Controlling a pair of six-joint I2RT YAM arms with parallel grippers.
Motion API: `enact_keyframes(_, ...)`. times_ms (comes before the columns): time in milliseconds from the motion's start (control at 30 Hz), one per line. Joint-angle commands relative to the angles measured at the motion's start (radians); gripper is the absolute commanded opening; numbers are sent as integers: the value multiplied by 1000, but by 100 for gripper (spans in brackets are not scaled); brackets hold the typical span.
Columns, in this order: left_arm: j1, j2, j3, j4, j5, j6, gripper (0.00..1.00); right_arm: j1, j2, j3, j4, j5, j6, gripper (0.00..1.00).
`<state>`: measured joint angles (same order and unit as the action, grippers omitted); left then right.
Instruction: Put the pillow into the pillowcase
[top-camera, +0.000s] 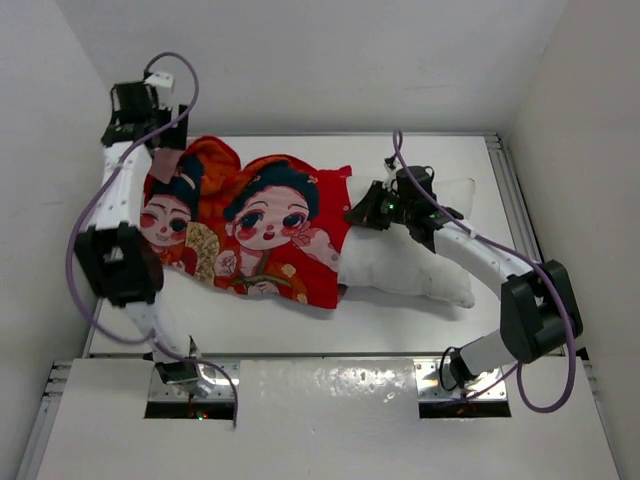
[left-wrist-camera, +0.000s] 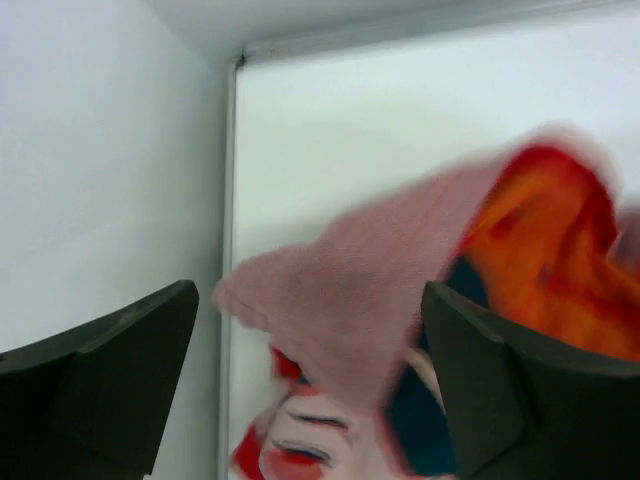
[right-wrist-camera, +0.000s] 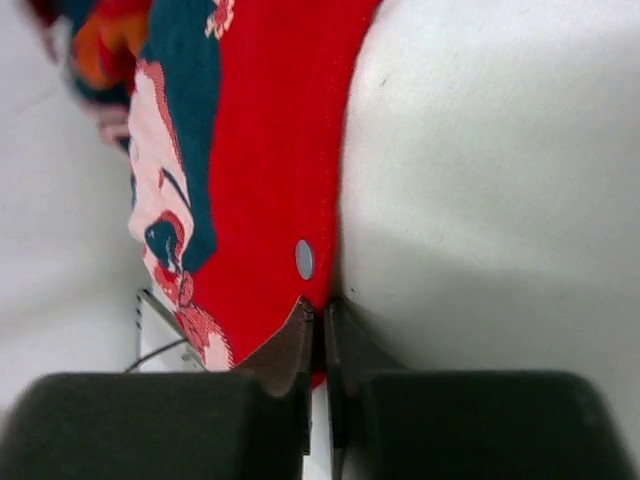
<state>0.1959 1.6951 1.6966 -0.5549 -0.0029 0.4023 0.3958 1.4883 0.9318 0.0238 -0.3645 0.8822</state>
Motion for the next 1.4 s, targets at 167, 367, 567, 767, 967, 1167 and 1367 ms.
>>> enact_keyframes(167, -185, 444, 804, -275, -142, -100, 100, 11, -74, 258, -362, 158, -199, 99)
enact_keyframes(367, -458, 5, 185, -204, 106, 133, 58, -162, -99, 387, -588, 239, -417, 77)
enact_keyframes(567, -480, 46, 95, -498, -83, 90, 0, -225, 47, 443, -642, 361, -526, 24)
enact_keyframes(767, -429, 52, -177, -432, -135, 84, 0, -219, 199, 411, -682, 361, -514, 0)
enact_keyframes(967, -546, 248, -36, -229, -153, 64, 0, -59, -130, -6, -454, 387, -399, 0)
enact_keyframes(1167, -578, 581, 500, -230, -135, 47, 0, 167, -368, -226, -233, 438, -212, 0)
enact_keyframes(1367, -622, 549, 560, -30, -207, 55, 35, 219, -335, -139, -220, 463, -212, 26)
